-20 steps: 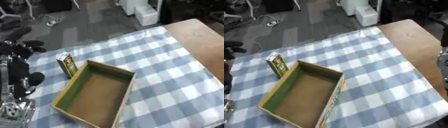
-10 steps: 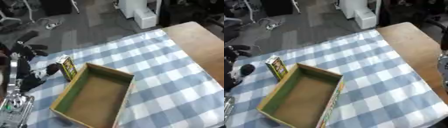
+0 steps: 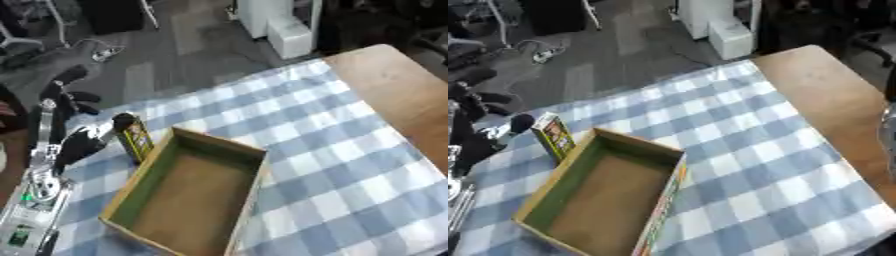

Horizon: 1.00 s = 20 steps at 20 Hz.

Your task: Pick up objects on the table and place them in the box.

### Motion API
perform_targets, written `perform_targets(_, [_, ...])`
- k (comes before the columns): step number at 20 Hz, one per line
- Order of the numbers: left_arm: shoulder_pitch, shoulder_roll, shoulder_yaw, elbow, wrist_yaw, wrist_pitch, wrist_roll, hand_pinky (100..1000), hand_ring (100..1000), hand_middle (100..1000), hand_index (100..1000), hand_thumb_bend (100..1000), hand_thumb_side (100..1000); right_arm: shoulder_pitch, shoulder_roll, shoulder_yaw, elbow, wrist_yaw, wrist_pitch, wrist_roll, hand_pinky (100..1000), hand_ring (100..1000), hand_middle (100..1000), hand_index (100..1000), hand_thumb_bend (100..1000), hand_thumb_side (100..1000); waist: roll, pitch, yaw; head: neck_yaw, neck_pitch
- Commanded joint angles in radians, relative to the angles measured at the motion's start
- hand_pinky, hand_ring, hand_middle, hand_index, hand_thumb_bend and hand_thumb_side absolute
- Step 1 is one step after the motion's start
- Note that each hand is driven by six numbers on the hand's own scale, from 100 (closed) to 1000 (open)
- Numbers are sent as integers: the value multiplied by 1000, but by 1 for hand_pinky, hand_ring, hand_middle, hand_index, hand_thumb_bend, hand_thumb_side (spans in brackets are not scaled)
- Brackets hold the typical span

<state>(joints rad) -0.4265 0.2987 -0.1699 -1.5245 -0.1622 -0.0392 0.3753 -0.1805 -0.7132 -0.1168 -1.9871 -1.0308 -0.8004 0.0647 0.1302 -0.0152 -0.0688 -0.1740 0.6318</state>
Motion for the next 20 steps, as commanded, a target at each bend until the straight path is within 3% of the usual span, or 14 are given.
perform_targets(1, [-25, -5, 16, 14, -13, 21, 8, 497, 617, 803, 891, 1000, 554, -8, -23, -8, -13, -5, 6, 1, 438, 387, 432, 504, 100, 1000, -7, -11, -1, 13, -11])
perform_targets(5, [-33, -11, 16, 43, -15, 34, 6, 498, 626, 813, 900, 1000, 547, -9, -23, -9, -13, -4, 9, 0, 438, 386, 431, 503, 100, 1000, -7, -10, -2, 12, -4])
perform_targets(12, [-46, -1, 9, 95, -22, 40, -7, 505, 635, 824, 907, 1000, 534, -15, -20, -10, -13, -4, 16, -7, 439, 384, 428, 502, 100, 1000, -10, -7, -5, -36, 17])
perform_targets(20, [-64, -12, 24, 154, -35, 42, 4, 507, 637, 825, 907, 1000, 531, -17, -20, -9, -13, -11, 26, -6, 440, 383, 426, 501, 100, 1000, -10, -9, -5, -9, 6])
